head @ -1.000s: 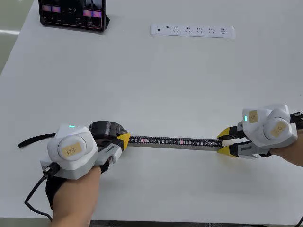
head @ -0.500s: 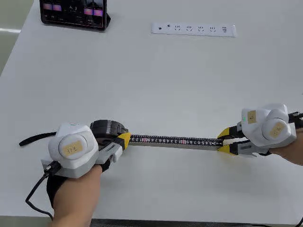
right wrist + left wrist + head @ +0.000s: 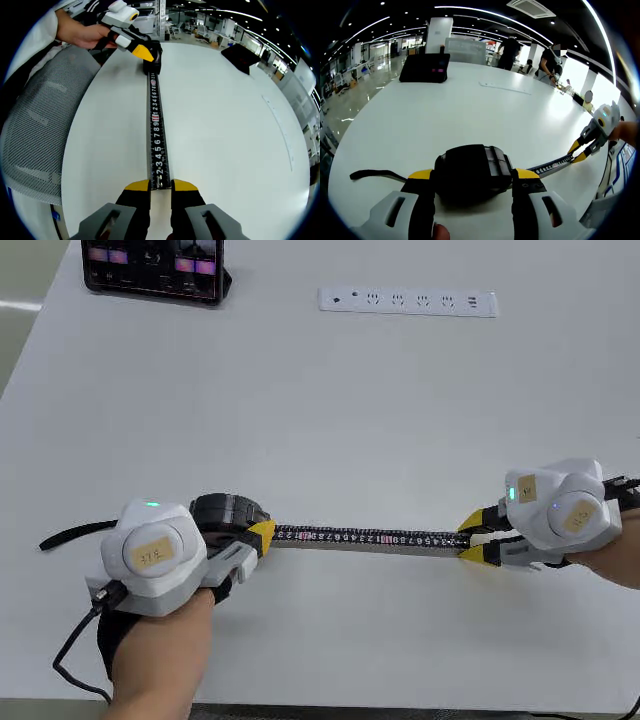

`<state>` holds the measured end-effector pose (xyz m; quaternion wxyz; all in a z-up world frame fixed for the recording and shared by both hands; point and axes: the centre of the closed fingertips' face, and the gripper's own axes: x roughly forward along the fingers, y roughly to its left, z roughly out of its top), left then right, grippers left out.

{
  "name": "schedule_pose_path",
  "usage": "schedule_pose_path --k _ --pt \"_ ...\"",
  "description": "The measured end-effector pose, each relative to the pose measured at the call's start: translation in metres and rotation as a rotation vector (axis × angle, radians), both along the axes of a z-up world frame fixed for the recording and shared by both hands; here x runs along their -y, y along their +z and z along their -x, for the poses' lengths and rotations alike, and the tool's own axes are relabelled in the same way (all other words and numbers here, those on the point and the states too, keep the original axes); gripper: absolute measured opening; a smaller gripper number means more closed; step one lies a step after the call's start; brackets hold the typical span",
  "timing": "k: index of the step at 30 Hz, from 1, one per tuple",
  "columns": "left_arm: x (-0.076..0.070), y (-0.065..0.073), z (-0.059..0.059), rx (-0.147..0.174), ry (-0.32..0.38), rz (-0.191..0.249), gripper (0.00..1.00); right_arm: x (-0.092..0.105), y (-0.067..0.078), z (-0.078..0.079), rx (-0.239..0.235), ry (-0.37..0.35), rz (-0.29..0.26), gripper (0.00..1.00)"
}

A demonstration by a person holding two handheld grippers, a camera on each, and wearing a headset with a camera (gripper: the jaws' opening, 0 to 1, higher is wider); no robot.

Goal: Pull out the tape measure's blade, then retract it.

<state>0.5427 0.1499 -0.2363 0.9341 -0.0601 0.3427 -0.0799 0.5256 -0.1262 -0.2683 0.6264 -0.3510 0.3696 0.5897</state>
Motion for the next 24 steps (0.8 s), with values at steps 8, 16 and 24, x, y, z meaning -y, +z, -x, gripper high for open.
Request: schedule_pose_path --k 8,16,24 --pt "0.0001 0.0 0.0002 -0.007 -0.008 -0.009 0.57 0.0012 -0.0012 -0.0008 0.0 0.003 0.005 0.11" --pt "-0.0006 -0.0003 0.0 -0.008 -0.012 -0.006 0.56 0.0012 -0.0016 -0.0014 -0.002 0.003 0.009 0.11" --pt "-0.001 -0.0003 -0.0004 -0.01 -0.01 -0.001 0.56 -0.0011 -0.0008 -0.0022 -0.011 0.0 0.016 0.11"
